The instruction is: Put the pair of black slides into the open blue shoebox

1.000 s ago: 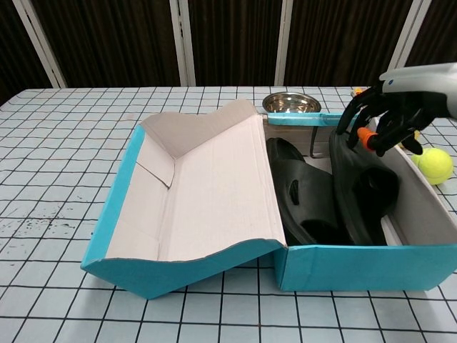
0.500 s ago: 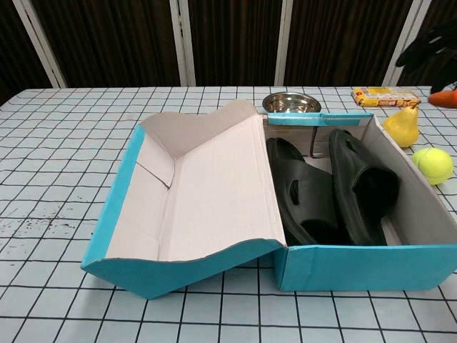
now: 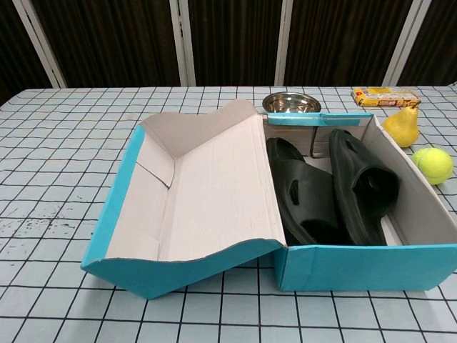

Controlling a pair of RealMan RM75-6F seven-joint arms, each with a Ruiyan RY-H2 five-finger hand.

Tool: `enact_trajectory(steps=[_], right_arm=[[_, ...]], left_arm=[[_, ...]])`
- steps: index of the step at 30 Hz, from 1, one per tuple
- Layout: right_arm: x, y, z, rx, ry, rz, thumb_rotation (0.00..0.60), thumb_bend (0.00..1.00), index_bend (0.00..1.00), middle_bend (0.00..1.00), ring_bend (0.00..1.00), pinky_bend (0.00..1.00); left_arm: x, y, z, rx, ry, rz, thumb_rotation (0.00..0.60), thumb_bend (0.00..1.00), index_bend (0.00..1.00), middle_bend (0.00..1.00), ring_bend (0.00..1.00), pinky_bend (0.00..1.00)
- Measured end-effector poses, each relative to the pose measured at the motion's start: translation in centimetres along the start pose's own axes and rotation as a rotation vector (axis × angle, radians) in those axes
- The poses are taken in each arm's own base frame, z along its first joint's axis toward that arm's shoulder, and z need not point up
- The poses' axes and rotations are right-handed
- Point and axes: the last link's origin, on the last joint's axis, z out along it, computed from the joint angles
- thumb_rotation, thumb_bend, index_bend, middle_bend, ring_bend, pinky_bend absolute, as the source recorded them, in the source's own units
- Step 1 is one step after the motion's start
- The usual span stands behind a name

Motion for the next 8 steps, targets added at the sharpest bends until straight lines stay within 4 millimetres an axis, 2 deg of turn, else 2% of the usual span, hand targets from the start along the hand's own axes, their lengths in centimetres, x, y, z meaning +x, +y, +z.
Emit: enact_trajectory(steps=[8], right_arm=[[-0.8,2.2,-1.1,-0.047,0.037,-0.074,0.6,0.27,0.2,0.12,0.14,0.19]], left_arm=[[-0.2,0.1,0.2,-0.003,0.002,0.002,0.6,0.81,0.18,0.05,0.0,0.05]])
